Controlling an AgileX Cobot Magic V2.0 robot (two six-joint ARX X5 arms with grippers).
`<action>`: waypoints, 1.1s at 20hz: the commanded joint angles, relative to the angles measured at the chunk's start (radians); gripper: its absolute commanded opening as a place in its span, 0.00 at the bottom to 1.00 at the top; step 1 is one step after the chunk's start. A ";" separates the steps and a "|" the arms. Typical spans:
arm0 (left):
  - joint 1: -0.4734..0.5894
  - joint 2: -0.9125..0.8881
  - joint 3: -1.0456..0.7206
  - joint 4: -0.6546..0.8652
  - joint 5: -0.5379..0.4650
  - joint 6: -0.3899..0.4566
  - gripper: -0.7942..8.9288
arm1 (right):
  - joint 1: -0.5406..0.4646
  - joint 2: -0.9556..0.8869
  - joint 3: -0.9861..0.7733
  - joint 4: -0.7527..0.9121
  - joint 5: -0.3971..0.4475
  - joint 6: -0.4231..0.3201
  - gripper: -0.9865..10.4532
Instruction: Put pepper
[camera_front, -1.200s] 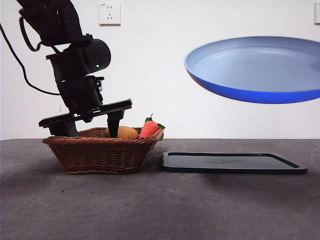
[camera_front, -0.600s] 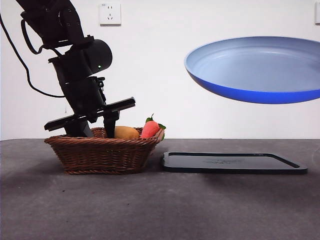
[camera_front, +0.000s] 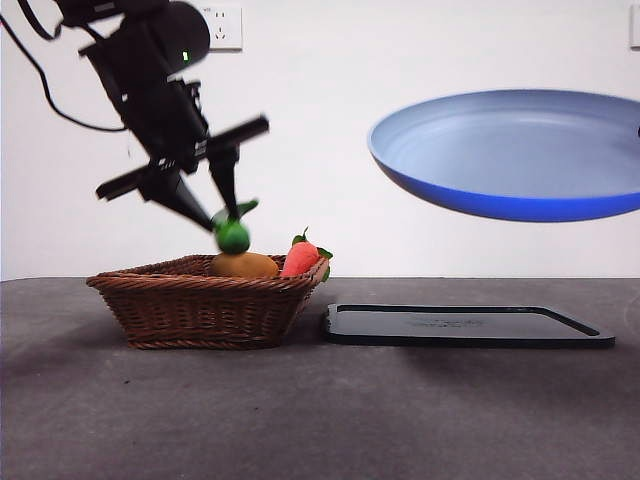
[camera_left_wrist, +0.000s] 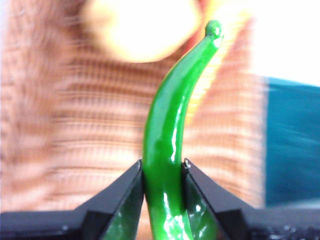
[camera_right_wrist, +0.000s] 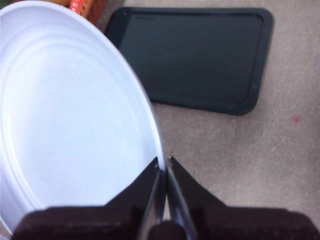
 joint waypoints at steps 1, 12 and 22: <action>-0.014 -0.037 0.014 0.031 0.145 0.008 0.18 | 0.002 0.056 0.020 0.028 -0.004 0.035 0.09; -0.278 -0.097 0.014 -0.018 0.148 0.153 0.18 | 0.105 0.345 0.020 0.203 -0.080 0.238 0.09; -0.355 -0.025 0.014 -0.166 -0.075 0.300 0.19 | 0.217 0.356 0.020 0.246 -0.076 0.305 0.09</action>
